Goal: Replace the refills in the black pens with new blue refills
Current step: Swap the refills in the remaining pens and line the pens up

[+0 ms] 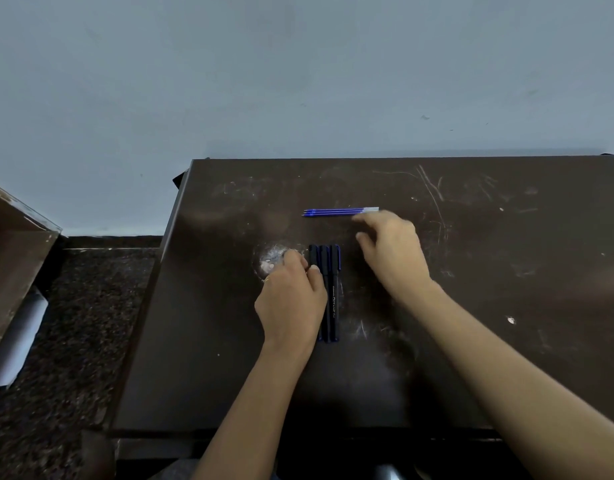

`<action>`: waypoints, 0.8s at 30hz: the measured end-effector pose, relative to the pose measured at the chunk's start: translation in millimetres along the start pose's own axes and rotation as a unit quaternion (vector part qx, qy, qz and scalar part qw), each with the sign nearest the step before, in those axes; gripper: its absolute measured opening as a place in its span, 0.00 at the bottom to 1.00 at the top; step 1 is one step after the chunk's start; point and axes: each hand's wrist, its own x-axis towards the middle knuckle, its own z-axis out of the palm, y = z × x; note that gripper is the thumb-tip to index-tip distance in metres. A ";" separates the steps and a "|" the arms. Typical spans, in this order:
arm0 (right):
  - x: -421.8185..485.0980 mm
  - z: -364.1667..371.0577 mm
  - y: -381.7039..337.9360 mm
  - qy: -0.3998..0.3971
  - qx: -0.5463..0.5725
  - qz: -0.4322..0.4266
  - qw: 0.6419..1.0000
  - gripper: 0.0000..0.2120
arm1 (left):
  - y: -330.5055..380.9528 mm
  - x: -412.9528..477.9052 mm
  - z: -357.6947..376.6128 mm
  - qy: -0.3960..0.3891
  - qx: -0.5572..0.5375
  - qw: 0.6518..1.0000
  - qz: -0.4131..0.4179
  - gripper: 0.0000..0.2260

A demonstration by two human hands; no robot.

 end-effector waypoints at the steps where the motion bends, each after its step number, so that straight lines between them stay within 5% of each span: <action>1: 13.2 -0.1 -1.9 -0.016 -0.018 -0.020 1.000 0.15 | -0.2 0.1 0.3 0.002 -0.002 1.000 0.000 0.06; 13: 82.2 19.5 -11.6 -0.164 -0.190 -0.103 0.963 0.14 | -1.9 2.1 2.1 -0.002 0.003 1.000 0.011 0.10; 24: 44.0 13.5 8.5 -0.081 -0.162 -0.017 0.983 0.15 | -0.8 2.1 0.4 0.009 0.005 1.000 0.007 0.10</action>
